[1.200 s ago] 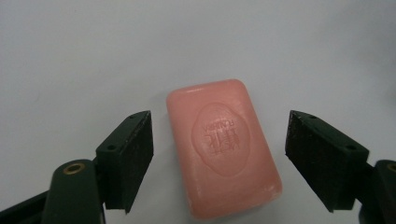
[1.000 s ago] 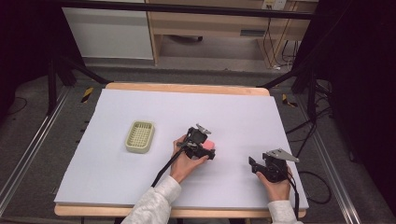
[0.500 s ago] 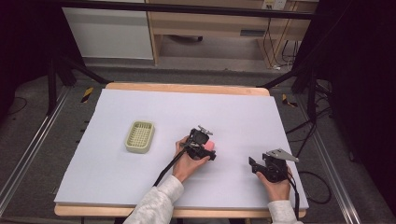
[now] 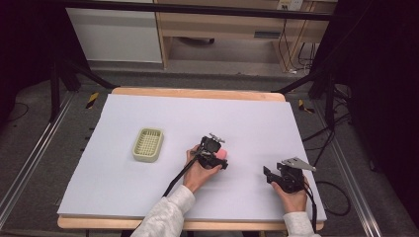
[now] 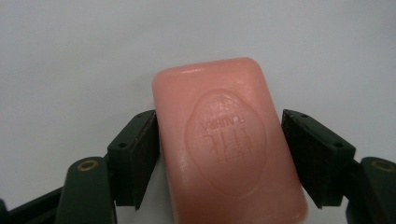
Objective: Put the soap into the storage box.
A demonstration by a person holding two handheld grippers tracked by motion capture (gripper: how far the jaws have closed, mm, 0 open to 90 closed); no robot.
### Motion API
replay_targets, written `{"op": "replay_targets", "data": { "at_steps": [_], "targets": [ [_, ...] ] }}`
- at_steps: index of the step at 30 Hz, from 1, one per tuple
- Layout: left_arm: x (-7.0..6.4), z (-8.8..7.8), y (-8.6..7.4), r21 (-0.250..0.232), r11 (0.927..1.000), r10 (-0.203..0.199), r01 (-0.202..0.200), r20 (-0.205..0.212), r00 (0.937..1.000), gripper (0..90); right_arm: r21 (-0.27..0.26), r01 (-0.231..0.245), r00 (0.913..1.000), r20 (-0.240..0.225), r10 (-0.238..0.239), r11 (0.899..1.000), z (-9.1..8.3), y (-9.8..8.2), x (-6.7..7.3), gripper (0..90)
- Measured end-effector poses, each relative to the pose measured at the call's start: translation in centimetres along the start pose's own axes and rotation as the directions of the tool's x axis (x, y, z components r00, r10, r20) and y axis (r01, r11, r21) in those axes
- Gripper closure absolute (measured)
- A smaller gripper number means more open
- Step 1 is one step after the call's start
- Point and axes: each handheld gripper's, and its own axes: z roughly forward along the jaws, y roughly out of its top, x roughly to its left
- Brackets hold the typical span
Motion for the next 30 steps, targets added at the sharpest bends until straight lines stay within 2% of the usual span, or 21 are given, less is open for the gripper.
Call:
{"op": "replay_targets", "data": {
  "at_steps": [7,14,30],
  "targets": [
    [-0.12,0.06,0.07,0.013,0.9999,0.001,-0.001,-0.010,1.0000,29.6,0.002,0.002,1.0000,0.000,-0.002,1.000,0.01,-0.01,0.01,41.8],
    [0.07,-0.17,0.18,0.029,0.9995,-0.010,0.010,-0.004,0.9999,36.2,0.004,0.002,1.0000,-0.003,-0.002,1.000,0.03,-0.01,0.00,41.9],
    [0.22,-0.46,0.18,0.040,0.9991,0.017,-0.017,-0.001,0.9999,37.3,0.004,0.005,1.0000,-0.002,-0.005,1.000,0.04,-0.03,-0.04,41.8]
  ]
}}
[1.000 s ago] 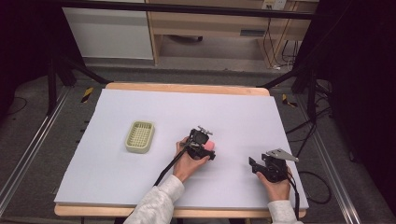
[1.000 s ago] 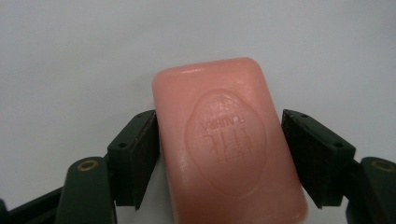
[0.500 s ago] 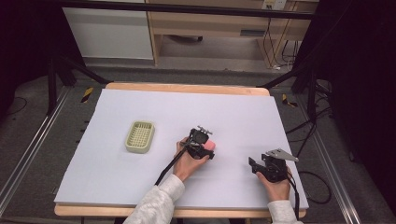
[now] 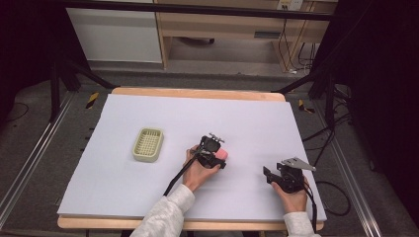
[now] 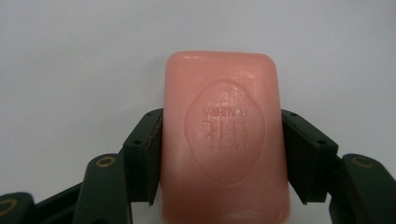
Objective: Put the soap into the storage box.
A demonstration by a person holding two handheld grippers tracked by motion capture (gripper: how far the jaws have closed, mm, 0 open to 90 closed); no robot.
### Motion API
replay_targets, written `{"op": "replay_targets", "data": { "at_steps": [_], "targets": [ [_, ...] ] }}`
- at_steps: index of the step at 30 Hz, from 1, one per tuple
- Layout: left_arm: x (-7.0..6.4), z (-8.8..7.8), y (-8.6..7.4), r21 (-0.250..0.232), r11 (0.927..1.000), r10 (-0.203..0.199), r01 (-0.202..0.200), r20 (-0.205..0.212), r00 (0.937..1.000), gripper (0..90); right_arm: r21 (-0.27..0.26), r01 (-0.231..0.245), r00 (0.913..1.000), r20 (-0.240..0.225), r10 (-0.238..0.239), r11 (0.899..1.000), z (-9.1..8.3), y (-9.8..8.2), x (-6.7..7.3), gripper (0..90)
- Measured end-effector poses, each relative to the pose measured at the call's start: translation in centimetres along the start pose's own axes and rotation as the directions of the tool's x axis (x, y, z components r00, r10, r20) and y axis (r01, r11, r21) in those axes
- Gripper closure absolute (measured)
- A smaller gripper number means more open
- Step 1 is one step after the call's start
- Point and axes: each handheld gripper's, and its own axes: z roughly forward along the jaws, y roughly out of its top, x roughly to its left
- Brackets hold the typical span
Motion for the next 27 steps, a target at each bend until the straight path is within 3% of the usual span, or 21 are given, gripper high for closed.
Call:
{"op": "replay_targets", "data": {
  "at_steps": [15,27],
  "targets": [
    [0.9,-3.1,-0.6,-0.062,0.9981,0.000,0.000,0.005,1.0000,37.3,-0.005,-0.009,0.9999,-0.006,0.009,1.000,-0.1,0.0,0.0,41.1],
    [3.4,-6.9,-2.1,-0.126,0.9914,-0.032,0.033,0.007,0.9995,37.2,-0.009,-0.001,1.0000,0.005,0.001,1.000,0.0,0.0,0.2,40.2]
  ]
}}
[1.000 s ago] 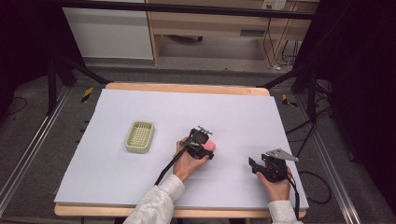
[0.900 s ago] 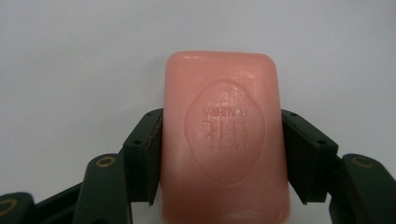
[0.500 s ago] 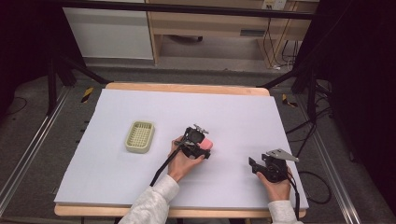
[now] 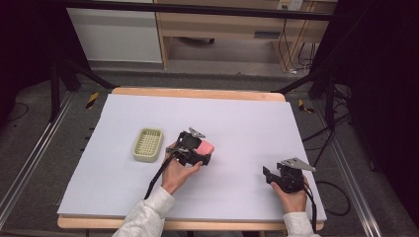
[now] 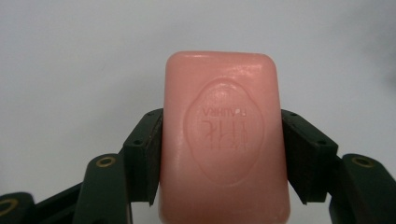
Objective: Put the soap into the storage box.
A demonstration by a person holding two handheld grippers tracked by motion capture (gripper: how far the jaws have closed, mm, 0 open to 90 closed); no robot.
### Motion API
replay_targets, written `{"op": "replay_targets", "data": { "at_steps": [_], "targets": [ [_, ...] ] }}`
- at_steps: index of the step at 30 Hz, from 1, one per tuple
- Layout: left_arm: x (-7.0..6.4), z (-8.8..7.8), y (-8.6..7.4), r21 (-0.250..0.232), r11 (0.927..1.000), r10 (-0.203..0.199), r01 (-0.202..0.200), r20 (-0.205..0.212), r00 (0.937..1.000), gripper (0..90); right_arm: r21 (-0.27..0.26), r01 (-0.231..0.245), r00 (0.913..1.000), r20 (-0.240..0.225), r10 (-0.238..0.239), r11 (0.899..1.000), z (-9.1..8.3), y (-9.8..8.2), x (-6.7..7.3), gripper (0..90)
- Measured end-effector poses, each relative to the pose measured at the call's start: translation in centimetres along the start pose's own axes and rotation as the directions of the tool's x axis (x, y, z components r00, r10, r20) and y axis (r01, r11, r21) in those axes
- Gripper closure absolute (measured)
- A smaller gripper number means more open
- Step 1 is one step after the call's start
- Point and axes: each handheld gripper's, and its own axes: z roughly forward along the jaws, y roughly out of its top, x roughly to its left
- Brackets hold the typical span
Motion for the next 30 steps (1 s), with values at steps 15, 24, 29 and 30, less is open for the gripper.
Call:
{"op": "replay_targets", "data": {
  "at_steps": [15,24,29,30],
  "targets": [
    [3.9,-3.6,-1.6,-0.028,0.9992,-0.030,0.028,-0.054,0.9981,37.2,-0.005,-0.007,0.9999,-0.010,0.007,1.000,-0.1,0.0,0.1,39.6],
    [6.9,-5.7,-2.5,-0.062,0.9945,-0.090,0.085,-0.084,0.9924,37.3,-0.003,-0.001,1.0000,-0.005,0.001,1.000,0.0,0.0,0.2,39.6],
    [8.8,-7.0,-2.9,-0.086,0.9890,-0.130,0.120,-0.109,0.9856,37.3,-0.002,-0.003,1.0000,-0.009,0.003,1.000,0.0,0.0,0.3,39.6],
    [9.1,-7.2,-2.9,-0.088,0.9880,-0.137,0.127,-0.112,0.9843,37.3,-0.001,-0.003,1.0000,-0.009,0.003,1.000,0.0,0.0,0.3,39.6]
  ]
}}
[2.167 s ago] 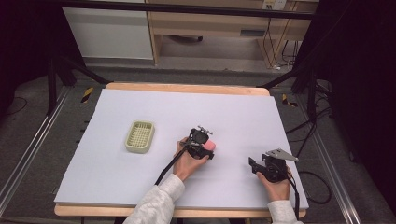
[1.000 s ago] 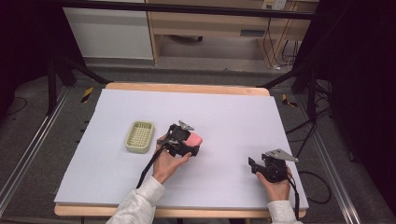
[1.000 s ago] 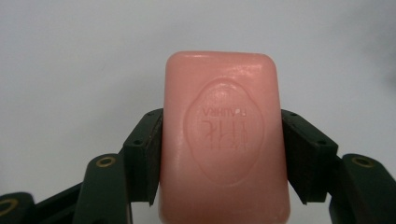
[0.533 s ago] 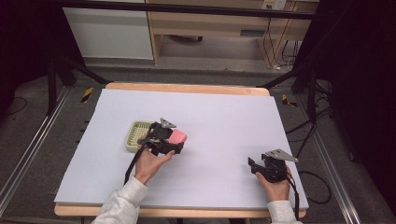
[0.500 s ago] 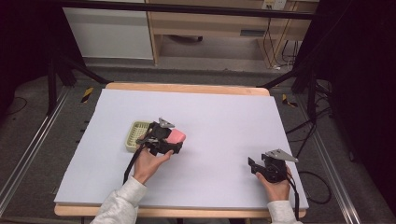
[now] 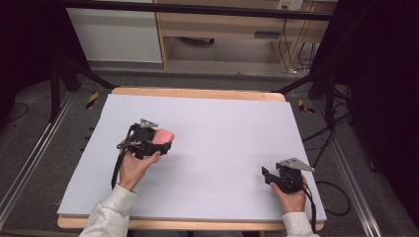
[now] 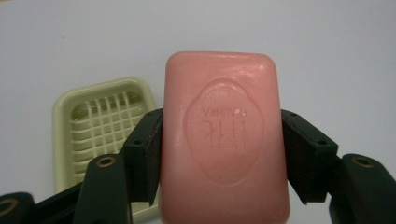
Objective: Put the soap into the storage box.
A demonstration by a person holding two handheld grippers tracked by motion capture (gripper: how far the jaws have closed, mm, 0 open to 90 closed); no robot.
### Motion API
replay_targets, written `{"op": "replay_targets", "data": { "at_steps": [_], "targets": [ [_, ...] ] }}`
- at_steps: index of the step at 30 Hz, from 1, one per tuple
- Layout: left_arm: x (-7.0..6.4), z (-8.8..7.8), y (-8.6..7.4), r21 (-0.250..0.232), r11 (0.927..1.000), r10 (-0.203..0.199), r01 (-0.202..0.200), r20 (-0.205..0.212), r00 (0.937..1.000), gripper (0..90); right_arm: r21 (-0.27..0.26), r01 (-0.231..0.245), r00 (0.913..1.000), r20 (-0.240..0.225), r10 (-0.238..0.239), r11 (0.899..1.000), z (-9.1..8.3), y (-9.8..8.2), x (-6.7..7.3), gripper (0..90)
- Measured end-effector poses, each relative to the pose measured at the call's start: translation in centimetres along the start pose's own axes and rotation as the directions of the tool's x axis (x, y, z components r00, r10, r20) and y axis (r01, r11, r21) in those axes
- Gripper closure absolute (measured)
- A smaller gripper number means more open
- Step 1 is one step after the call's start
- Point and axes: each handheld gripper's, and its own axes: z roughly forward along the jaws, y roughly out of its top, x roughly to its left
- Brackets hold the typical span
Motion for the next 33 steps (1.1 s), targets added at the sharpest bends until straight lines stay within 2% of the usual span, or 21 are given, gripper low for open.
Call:
{"op": "replay_targets", "data": {
  "at_steps": [9,12,18,19,30,33],
  "targets": [
    [2.2,-0.6,0.1,-0.008,0.9990,-0.044,0.043,-0.042,0.9982,37.2,-0.001,0.008,1.0000,0.002,-0.008,1.000,0.1,0.0,0.1,39.6],
    [2.6,-0.5,0.1,-0.002,0.9989,-0.047,0.047,-0.052,0.9975,37.3,-0.001,0.008,1.0000,0.001,-0.008,1.000,0.1,0.0,0.1,39.7],
    [3.7,0.6,0.0,0.025,0.9972,-0.069,0.071,-0.084,0.9941,37.3,0.000,0.011,0.9999,0.002,-0.011,1.000,0.1,0.0,0.1,39.6],
    [4.1,0.9,-0.1,0.025,0.9961,-0.082,0.084,-0.087,0.9928,37.3,0.000,0.012,0.9999,0.002,-0.012,1.000,0.1,0.0,0.1,39.5],
    [5.1,2.4,-0.6,0.043,0.9925,-0.109,0.115,-0.112,0.9877,37.3,0.006,0.006,1.0000,-0.005,-0.006,1.000,0.2,0.0,0.2,39.5],
    [5.2,3.0,-0.6,0.051,0.9915,-0.112,0.119,-0.127,0.9856,37.3,0.006,0.019,0.9998,-0.003,-0.019,1.000,0.3,0.0,0.2,39.5]
  ]
}}
